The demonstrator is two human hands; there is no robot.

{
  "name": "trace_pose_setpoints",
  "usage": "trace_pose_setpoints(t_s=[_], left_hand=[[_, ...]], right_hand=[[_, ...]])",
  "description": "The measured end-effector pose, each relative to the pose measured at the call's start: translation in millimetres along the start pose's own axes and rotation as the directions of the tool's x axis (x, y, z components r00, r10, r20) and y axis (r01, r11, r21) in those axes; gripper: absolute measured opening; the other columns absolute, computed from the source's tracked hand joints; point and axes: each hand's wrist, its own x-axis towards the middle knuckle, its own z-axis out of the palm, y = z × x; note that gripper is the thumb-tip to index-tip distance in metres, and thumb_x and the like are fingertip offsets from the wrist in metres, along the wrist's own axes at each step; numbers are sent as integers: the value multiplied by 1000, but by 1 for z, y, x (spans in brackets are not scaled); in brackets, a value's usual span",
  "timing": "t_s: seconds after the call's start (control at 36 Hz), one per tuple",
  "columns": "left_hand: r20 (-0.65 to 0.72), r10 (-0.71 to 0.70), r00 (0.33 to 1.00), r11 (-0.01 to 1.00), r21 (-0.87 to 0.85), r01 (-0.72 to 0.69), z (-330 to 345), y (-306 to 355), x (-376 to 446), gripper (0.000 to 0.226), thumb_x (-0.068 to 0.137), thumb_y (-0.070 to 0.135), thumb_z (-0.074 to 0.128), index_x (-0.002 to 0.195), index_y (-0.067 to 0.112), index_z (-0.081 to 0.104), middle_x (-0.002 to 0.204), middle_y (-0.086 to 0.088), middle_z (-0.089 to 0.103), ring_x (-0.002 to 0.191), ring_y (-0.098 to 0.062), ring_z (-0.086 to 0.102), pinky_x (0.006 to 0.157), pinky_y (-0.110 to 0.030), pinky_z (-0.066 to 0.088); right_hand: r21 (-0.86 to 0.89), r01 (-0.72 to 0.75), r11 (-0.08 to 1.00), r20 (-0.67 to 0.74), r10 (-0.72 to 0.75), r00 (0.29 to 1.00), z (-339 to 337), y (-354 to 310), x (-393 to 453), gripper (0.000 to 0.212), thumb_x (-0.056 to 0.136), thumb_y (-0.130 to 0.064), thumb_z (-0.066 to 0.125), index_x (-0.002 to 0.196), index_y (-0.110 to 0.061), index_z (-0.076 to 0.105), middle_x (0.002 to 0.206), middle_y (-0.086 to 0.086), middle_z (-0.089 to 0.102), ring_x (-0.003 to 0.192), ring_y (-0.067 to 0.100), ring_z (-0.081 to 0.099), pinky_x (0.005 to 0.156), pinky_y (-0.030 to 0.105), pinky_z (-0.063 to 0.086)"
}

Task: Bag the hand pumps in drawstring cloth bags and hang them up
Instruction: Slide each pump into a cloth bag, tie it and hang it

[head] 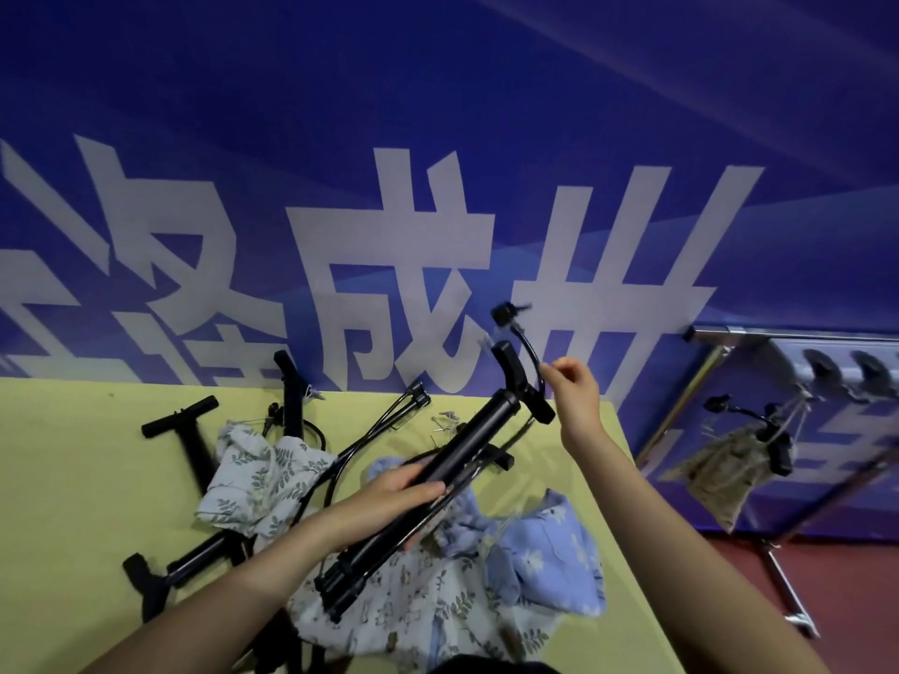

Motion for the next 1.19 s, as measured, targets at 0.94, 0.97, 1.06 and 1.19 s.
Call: trace_pose_setpoints(t_s=[0.94,0.97,1.06,1.19], left_hand=[[-76,-74,994,958,-284,50,17,-12,17,62,62,22,76,118,23,52,95,-3,74,90,-21,69,81,-37,55],[-77,-71,994,962,-270,48,18,-13,17,65,59,27,78,118,26,52,102,-7,73,99,-27,68,89,-42,53],[-80,-74,994,981,-186,58,20,-16,16,54,70,32,81,115,36,51,118,-14,66,104,-31,65,88,-42,54],[-35,-84,996,980,-184,76,23,-23,14,42,89,28,66,127,26,49,104,-11,73,75,-14,65,64,-28,52]], right_hand=[[58,-692,720,235,664,710,-12,85,-61,27,96,-10,56,72,-2,47,43,11,48,25,16,41,29,18,31],[145,-704,696,222,670,708,-9,83,-58,20,96,-1,52,75,0,48,41,11,49,23,13,41,28,17,33],[200,-599,775,114,589,800,-4,77,-52,8,92,5,52,94,12,56,41,8,55,26,6,43,31,14,33],[354,-401,845,33,417,908,1,51,-48,59,91,3,58,140,3,26,96,23,67,50,8,67,38,15,40]])
